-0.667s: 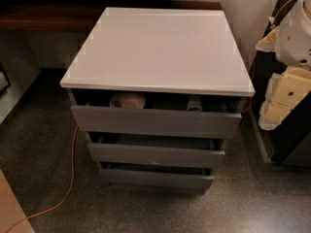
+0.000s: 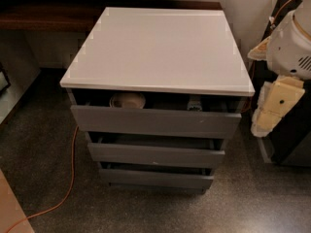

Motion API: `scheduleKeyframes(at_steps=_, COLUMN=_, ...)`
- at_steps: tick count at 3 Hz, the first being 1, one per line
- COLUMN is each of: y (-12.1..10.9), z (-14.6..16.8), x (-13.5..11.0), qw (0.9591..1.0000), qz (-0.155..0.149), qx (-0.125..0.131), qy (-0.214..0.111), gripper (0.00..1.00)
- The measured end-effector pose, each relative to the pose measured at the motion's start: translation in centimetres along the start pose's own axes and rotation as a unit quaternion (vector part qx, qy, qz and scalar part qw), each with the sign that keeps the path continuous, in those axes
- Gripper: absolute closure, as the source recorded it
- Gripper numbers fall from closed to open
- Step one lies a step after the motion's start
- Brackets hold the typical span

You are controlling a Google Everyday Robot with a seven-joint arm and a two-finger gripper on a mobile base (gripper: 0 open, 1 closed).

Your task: Pick blue plastic bottle from top drawer and place on counter

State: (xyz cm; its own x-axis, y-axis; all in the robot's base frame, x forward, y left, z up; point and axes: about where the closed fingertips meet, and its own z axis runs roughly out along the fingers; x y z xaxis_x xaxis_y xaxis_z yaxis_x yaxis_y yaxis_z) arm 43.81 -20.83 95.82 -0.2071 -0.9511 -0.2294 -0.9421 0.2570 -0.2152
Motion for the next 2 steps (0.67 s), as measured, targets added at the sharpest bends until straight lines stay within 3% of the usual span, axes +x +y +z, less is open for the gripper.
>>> scheduleKeyframes(at_steps=2, y=0.6, z=5.8, x=-0.5, qw=0.9969, qz=-0.064, qx=-0.009, qy=-0.046, gripper=0.0)
